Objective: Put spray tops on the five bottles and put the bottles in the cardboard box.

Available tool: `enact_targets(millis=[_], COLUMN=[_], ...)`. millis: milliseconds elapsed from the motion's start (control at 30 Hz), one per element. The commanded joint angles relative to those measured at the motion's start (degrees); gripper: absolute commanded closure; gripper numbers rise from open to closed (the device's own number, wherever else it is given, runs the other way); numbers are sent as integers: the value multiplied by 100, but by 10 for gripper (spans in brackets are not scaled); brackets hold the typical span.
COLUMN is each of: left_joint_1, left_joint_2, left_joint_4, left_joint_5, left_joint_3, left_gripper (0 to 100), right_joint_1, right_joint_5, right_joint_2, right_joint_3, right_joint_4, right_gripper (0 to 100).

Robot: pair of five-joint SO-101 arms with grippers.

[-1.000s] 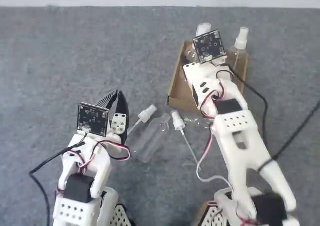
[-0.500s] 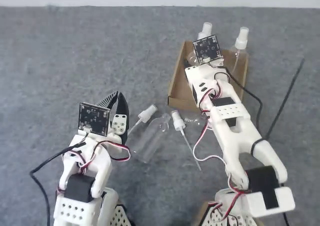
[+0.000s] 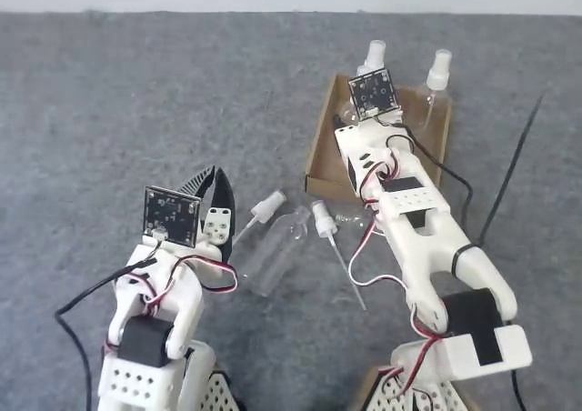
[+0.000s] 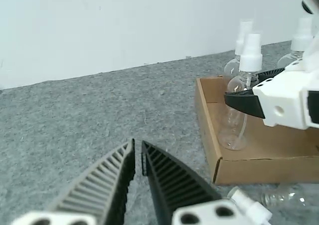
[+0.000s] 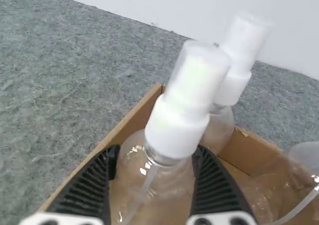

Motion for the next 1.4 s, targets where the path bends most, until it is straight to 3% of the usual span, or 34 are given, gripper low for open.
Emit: enact_targets(millis=[0,700,1000,1367], left_joint_1=[-9,-18,-18,-18], left_joint_2=[53,53,53,53], left_joint_4=[-185,-185,-185,-185], left_joint_5=[-18,-18,-18,-18], left_joint_3=[-57,-57,-48,-48], left_gripper=[988,988,988,988], right_joint_1=[22,22,13,-136], right_joint_5=[-70,-70,-70,-70], right_joint_2=[-4,-13,4,4], right_joint_3=[-211,-211,-202,-202], right_joint_4=[119,224,224,233], right_gripper=[992,991,827,766])
